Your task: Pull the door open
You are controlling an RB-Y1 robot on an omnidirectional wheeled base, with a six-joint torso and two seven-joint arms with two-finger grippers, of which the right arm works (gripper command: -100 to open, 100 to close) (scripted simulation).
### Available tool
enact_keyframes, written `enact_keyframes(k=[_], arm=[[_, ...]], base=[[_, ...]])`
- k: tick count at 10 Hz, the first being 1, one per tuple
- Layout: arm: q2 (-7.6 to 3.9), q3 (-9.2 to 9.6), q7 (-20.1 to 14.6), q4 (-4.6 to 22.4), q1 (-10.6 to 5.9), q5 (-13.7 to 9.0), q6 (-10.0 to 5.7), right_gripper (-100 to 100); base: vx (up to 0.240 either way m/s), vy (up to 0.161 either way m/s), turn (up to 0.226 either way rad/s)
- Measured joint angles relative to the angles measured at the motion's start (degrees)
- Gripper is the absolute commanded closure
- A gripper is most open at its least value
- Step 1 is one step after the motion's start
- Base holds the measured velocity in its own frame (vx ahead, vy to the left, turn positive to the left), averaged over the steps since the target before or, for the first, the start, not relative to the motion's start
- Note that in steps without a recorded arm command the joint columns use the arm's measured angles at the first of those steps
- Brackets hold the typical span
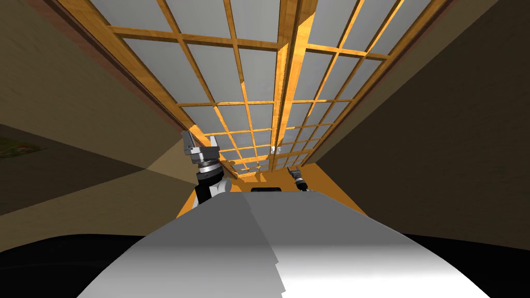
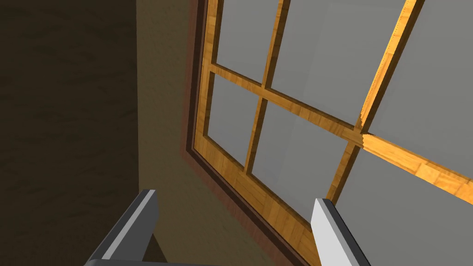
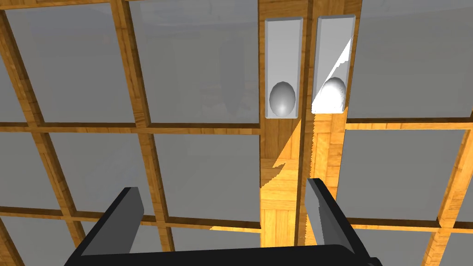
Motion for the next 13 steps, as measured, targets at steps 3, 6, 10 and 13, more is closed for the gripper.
enact_keyframes(k=[3,6,10,13], arm=[[-1.45,-0.90,1.83,3.76,0.29,-2.39,-0.69,-100],[-1.83,-1.04,3.03,2.72,3.42,-5.12,0.72,-100],[-2.67,-1.60,5.40,4.44,4.94,-8.84,1.54,-100],[-2.48,-1.34,6.46,2.31,7.86,-11.73,3.39,-100]], base=[[-0.122,-0.038,0.045],[-0.118,-0.060,0.056],[-0.086,-0.037,0.068],[-0.041,-0.035,0.096]])
